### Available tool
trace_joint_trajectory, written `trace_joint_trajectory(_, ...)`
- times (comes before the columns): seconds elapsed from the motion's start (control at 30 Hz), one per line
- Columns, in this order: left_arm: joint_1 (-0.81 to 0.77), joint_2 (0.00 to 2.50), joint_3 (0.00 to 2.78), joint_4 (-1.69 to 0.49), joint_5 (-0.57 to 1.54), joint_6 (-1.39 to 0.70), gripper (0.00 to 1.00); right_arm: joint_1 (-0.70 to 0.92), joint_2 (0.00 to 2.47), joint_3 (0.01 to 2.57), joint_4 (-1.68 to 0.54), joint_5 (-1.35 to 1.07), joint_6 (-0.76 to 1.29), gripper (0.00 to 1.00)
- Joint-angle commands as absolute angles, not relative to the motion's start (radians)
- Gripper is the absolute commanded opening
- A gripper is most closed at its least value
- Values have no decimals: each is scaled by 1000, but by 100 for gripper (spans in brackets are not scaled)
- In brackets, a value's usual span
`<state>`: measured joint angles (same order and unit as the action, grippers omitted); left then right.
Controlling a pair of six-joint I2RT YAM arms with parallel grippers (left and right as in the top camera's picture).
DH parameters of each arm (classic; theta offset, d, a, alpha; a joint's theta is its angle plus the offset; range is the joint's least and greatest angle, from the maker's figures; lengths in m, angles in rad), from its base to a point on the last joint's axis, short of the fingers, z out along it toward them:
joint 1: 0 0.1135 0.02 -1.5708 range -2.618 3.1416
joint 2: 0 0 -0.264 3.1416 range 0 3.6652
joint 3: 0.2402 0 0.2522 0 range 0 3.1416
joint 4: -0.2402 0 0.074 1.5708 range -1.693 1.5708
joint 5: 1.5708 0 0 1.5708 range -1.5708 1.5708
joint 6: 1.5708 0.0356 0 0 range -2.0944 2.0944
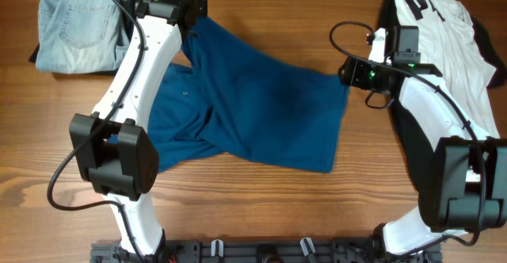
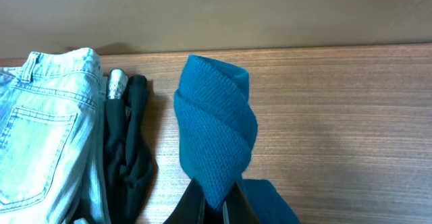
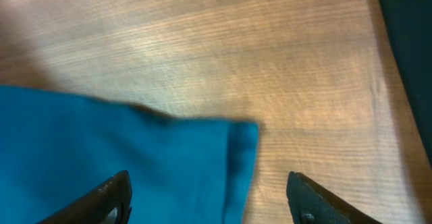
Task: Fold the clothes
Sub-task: 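Grasp the shirt's right edge with the right gripper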
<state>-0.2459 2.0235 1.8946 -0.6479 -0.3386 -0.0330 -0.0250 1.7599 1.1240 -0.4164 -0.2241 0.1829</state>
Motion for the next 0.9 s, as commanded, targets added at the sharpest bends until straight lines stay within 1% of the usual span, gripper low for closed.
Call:
trace_joint_trajectory(0.0, -246, 2009, 1901, -655, -326, -47, 4, 15, 1810, 1111, -373, -210, 201, 71)
trace_joint_trajectory(0.2, -244, 2009, 1900, -710, -327, -46, 4, 61, 1892, 1110, -356, -79, 260, 70)
trace_joint_trajectory(0.33, -244, 2009, 1900, -744, -326, -46, 4, 75, 1929, 1110, -352, 80, 297, 71)
trace_joint_trajectory(0.43, -244, 2009, 1899, -761, -326, -46, 4, 75, 1940, 1110, -347, 113, 312, 71)
trace_joint_trajectory(0.53, -244, 2009, 1899, -767, -326, -46, 4, 78, 1953, 1110, -332, 94, 315, 70)
trace_joint_trajectory(0.67, -244, 2009, 1899, -772, -326, -46, 4, 96, 1990, 1110, -307, 10, 315, 64)
trace_joint_trajectory(0.7, -244, 2009, 1899, -775, -326, -47, 4, 105, 2003, 1110, -303, -1, 315, 62)
trace_joint_trajectory(0.77, -244, 2009, 1899, -780, -326, -46, 4, 122, 2015, 1110, -304, -1, 315, 60)
trace_joint_trajectory(0.87, -244, 2009, 1899, -783, -326, -46, 4, 145, 2020, 1110, -302, 1, 316, 48)
